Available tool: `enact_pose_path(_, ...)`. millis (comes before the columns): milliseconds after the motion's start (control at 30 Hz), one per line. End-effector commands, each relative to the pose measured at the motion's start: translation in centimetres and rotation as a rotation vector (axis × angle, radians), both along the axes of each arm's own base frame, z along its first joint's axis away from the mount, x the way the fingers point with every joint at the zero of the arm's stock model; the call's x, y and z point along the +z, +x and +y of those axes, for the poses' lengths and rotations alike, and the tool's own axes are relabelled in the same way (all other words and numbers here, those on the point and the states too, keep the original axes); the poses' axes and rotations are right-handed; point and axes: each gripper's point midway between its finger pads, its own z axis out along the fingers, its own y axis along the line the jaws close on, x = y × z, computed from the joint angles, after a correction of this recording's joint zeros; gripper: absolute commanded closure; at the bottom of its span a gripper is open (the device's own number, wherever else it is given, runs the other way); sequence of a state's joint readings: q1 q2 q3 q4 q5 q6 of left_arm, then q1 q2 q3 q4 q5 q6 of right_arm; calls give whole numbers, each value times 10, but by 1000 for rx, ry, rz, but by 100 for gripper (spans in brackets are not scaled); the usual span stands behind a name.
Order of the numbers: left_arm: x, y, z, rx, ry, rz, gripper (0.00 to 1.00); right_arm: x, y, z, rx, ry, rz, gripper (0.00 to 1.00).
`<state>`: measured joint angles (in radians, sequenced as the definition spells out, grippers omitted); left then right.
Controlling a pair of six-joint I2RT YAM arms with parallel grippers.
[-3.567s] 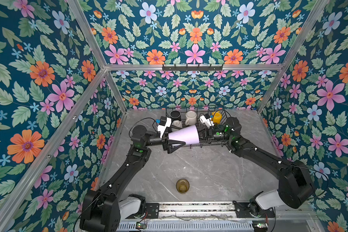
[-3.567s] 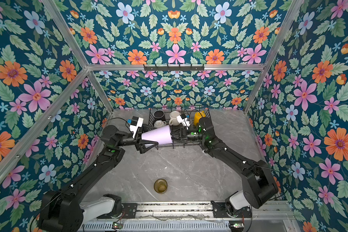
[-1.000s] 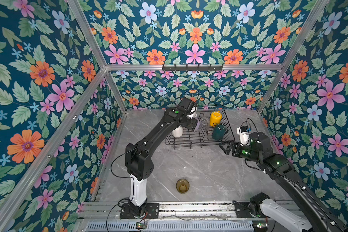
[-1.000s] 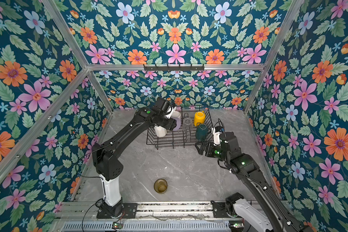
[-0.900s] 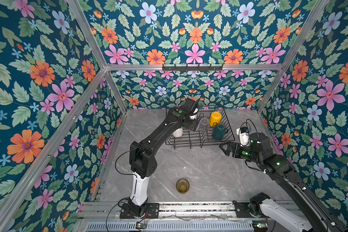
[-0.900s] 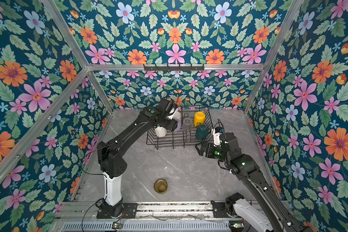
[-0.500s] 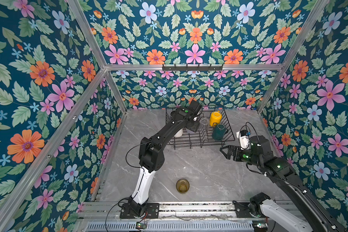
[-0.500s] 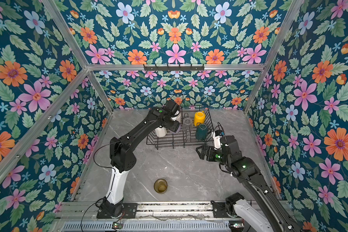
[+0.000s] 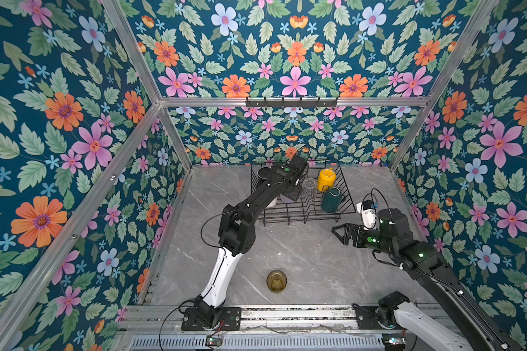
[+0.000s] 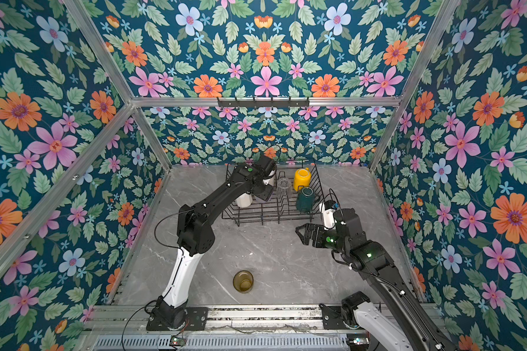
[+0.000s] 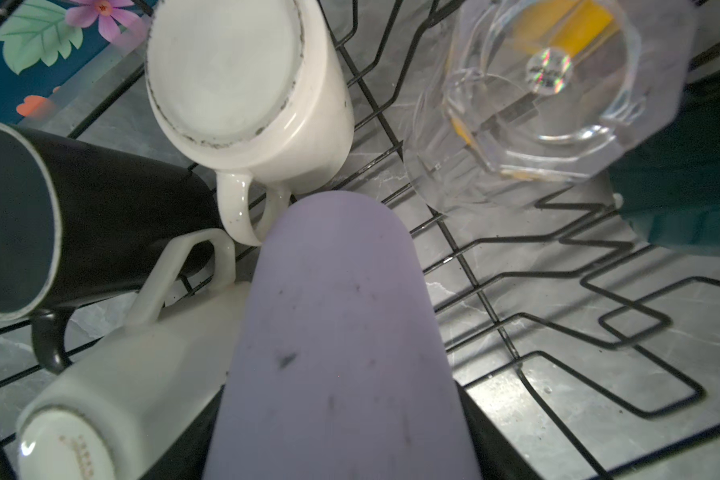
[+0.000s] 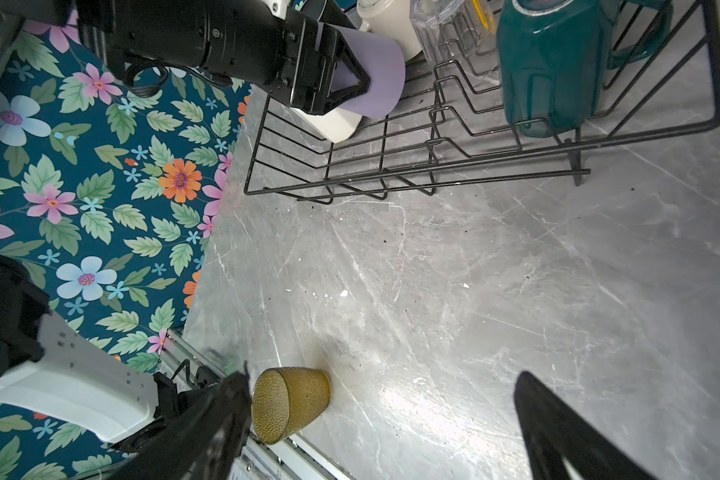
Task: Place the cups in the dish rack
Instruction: 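Move the lilac cup over the rack with the left gripper while the right gripper withdraws, then lower the lilac cup upside down into the rack beside the white mugs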
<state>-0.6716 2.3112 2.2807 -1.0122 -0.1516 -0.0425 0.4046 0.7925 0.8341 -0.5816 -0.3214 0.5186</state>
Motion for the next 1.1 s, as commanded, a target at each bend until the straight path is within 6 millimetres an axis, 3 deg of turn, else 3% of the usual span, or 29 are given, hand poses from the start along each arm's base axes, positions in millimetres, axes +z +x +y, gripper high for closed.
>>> enact_pose_path(0, -2, 2, 8, 2, 48, -7, 100, 6, 2, 5, 8, 36, -16, 1)
enact_pose_path(167, -12, 6, 13, 13, 64, 2, 96, 2, 2, 7, 11, 49, 0, 1)
enact_pose_path(367, -17, 11, 13, 25, 45, 6, 85, 2, 2, 9, 12, 72, 5, 1)
enact_pose_path(567, -19, 12, 15, 31, 28, 12, 58, 2, 1, 11, 15, 85, 14, 1)
enact_pose_path(700, -20, 12, 15, 28, 27, 15, 29, 2, 2, 11, 13, 94, 15, 1)
enact_pose_path(867, -22, 13, 15, 20, 36, 13, 16, 3, 2, 12, 12, 98, 18, 1)
enact_pose_path(1067, -22, 13, 18, 19, 48, 10, 8, 0, 2, 11, 9, 97, 24, 1)
